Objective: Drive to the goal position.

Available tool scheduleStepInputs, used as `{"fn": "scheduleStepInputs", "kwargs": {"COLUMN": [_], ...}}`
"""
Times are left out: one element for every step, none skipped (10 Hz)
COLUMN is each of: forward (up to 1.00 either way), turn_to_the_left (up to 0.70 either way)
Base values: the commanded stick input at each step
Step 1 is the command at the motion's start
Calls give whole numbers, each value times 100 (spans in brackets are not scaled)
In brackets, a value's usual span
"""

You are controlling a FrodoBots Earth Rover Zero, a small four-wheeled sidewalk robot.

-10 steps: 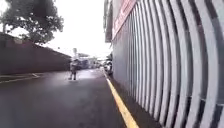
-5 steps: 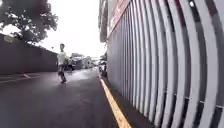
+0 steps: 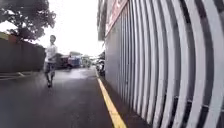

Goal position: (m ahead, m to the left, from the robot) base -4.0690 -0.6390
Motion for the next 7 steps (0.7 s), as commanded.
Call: {"fn": "scheduleStepInputs", "kwargs": {"forward": [32,32,32,32,32,32,32], "turn_to_the_left": [0,0,0,0,0,0,0]}}
